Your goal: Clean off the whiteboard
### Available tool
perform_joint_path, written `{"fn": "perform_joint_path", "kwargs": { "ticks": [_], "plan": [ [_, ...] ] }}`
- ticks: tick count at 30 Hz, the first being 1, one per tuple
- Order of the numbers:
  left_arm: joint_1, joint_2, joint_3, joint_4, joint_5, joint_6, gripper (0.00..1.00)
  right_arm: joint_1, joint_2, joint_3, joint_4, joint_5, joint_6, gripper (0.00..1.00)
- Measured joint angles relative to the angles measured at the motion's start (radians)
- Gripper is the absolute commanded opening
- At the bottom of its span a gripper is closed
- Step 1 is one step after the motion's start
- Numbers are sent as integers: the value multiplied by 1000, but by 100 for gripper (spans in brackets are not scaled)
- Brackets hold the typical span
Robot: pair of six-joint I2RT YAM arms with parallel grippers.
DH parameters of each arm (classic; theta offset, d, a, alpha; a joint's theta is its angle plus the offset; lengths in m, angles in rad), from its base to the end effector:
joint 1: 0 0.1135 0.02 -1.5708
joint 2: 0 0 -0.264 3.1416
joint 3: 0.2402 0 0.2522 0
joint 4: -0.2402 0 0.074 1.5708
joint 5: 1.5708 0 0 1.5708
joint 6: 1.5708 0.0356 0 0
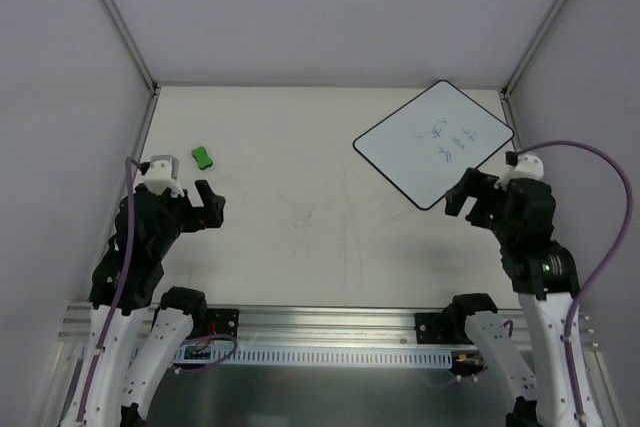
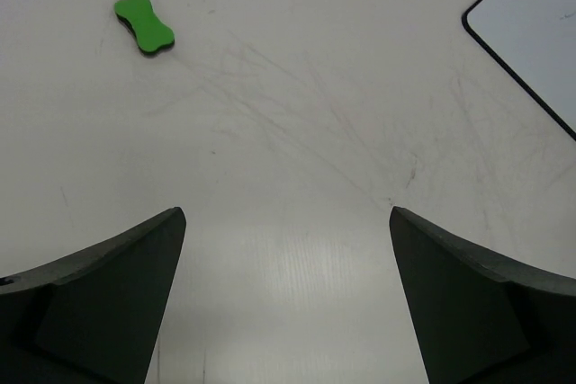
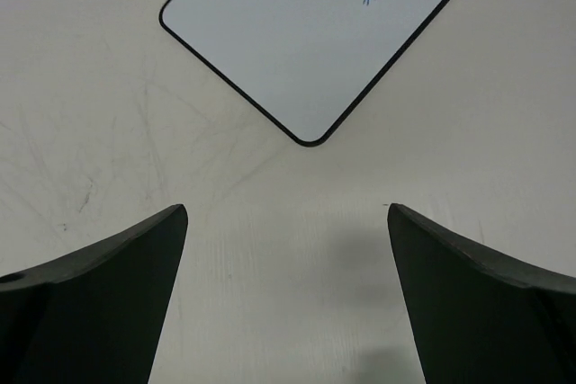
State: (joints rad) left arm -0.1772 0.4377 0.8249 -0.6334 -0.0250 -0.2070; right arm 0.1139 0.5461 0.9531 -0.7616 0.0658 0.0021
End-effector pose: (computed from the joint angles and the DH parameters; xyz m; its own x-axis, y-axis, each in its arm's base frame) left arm 0.0901 -0.0152 0.3467 -0.2661 -0.1611 -0.9504 0.0998 0.9760 -0.1934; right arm 0.0979 0.0088 0.3646 -0.3451 -0.0374 -0.9378 -0.0514 0.9985 -0.0209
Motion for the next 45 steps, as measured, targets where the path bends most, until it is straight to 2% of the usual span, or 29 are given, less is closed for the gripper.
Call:
{"fn": "perform_joint_path", "kwargs": {
  "ticks": [5,10,15,18,25,31,37,45],
  "plan": [
    [0,58,-95,42,31,-41,99,5,299,-85,171,-31,91,93],
    [0,64,-158,71,43,-64,99,50,615,-92,317,-9,129,87],
    [0,47,-168,96,40,-68,99,121,919,-8,388,24,121,82],
    [0,32,-169,100,24,-69,99,149,1037,37,423,30,111,79],
    [0,26,-170,102,13,-69,99,200,1183,85,474,28,95,75],
    [0,21,-170,103,13,-70,99,280,1220,114,499,63,97,69],
    [2,20,-170,105,14,-70,99,505,1265,156,530,108,163,66],
    [2,5,-172,105,13,-71,99,838,1439,380,548,126,296,66]
  ]
}}
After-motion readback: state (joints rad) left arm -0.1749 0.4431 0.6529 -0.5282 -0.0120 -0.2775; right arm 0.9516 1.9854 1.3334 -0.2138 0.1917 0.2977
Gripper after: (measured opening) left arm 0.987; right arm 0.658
